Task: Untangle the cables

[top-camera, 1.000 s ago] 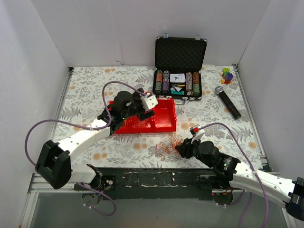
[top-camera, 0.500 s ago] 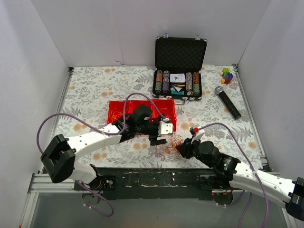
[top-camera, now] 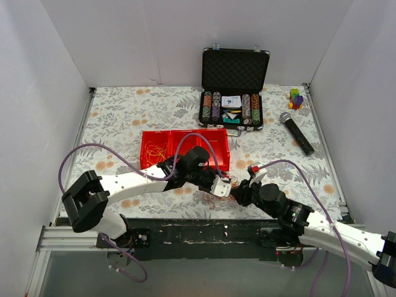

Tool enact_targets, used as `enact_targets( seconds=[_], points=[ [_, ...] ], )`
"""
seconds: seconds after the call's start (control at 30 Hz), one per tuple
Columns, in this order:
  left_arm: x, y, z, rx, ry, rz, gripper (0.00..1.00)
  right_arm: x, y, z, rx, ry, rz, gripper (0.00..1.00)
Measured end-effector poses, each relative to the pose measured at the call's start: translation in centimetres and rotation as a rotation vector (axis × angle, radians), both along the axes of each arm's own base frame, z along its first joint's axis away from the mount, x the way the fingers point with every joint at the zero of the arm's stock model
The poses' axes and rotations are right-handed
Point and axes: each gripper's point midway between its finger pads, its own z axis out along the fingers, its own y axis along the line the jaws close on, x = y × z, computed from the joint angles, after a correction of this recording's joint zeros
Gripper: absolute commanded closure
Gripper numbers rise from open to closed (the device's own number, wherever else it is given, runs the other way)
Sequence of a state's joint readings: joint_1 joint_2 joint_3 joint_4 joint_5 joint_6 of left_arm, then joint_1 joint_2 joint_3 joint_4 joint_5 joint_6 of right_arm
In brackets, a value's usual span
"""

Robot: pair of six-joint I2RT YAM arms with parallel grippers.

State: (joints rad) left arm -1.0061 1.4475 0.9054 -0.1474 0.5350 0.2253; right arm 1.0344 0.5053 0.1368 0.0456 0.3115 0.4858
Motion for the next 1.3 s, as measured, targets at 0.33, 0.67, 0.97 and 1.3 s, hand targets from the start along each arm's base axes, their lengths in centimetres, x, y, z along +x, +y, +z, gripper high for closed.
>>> enact_targets(
  seconds=[0.33, 0.67, 0.97, 1.3],
  points=[
    [-0.2, 0.0, -3.5, 0.059, -0.069, -0.069, 0.7, 0.1, 0.1, 0.6, 0.0, -0.014, 0.004, 0.71],
    [-0.2, -1.0, -3.0, 0.018, -0.159, -0.092, 0.84, 0.2, 0.2, 0.6, 0.0, -0.014, 0.006, 0.72],
    [0.7, -1.2, -2.9, 0.003, -0.227, -0.058, 1.0, 0.2, 0.2, 0.8, 0.01, -0.019, 0.004, 0.73],
    [2.3, -1.3, 6.3, -0.106, -0.219, 0.112, 1.0, 0.2, -0.2, 0.5, 0.012, 0.003, -0.022, 0.73]
  ],
)
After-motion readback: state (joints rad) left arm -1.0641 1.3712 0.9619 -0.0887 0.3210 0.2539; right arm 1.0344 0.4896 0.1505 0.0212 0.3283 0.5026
